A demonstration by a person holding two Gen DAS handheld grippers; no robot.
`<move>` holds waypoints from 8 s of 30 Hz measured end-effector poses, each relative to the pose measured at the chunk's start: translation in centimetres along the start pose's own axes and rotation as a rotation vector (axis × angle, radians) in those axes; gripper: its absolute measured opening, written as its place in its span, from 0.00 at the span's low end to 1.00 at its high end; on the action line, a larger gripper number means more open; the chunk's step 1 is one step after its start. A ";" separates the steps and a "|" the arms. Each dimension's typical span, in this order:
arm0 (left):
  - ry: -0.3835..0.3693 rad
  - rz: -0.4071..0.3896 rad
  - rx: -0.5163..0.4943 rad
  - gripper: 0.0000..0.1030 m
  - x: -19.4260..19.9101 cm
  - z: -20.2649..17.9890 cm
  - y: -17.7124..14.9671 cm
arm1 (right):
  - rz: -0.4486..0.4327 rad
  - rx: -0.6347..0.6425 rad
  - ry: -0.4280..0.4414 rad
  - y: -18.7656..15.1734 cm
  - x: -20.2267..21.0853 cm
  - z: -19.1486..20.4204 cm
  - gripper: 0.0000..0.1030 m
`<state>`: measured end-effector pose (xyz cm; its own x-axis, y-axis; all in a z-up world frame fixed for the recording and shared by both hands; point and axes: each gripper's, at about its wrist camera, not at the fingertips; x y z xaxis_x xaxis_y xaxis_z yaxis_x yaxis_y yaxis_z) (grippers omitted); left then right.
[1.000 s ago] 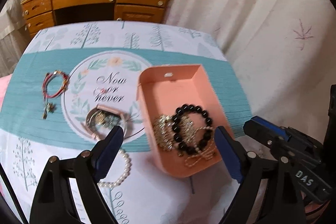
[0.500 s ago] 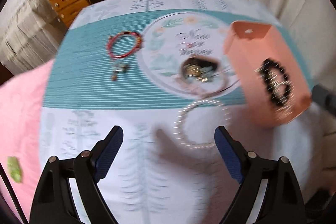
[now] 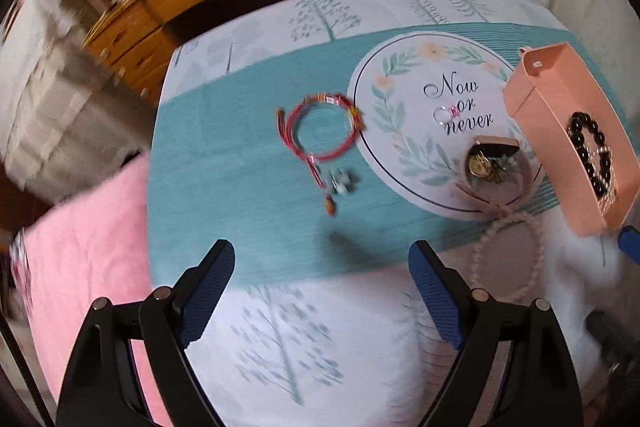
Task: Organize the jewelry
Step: 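Grasp the green flower charm with the left gripper while the right gripper grasps the pearl bracelet, then lower the flower charm and pearl bracelet into the pink tray while both grippers release, then grasp the pink watch with the right gripper while the left gripper closes on the red string bracelet, then lift the pink watch toward the tray with the right gripper while the left holds the red bracelet, then lower the watch and red bracelet into the pink tray while both grippers open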
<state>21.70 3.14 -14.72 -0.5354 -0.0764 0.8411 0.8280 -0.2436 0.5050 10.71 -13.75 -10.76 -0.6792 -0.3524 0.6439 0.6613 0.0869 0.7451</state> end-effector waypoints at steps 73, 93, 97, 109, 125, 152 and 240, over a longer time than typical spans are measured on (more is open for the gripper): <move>-0.296 -0.239 0.164 0.17 4.4 -7.8 10.4 | -0.235 -0.105 0.138 7.4 5.0 -4.2 0.07; -0.369 -0.193 0.101 0.55 4.3 -14.7 11.7 | -0.185 -0.168 0.031 6.6 5.8 -11.0 0.08; -0.303 -0.228 0.085 0.87 4.7 -14.3 11.5 | -0.133 -0.247 0.003 5.9 5.1 -12.3 0.12; -0.240 -0.196 0.119 0.87 4.1 -10.2 10.2 | -0.105 -0.300 -0.013 5.3 4.3 -11.7 0.31; -0.095 -0.122 0.170 0.87 0.6 -1.5 5.6 | -0.014 -0.369 -0.033 4.2 -0.5 -5.5 0.65; -0.168 -0.153 0.196 0.87 -9.7 4.1 2.7 | 0.047 -0.020 -0.400 1.0 -11.8 3.7 0.74; -0.315 -0.484 0.140 0.96 4.5 -11.8 9.9 | -0.222 -0.019 -0.298 6.3 2.0 -10.3 0.69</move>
<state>25.57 -11.03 -8.22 -0.8003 0.3073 0.5149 0.5275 -0.0475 0.8482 16.82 -23.53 -6.57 -0.8677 -0.0740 0.4915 0.4914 0.0206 0.8707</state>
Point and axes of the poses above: each gripper's, at about its wrist camera, not at the fingertips, and x roughly against the way its jaws point, z to its left, y to its top, and after that the axes turned 11 degrees about -z, right-handed
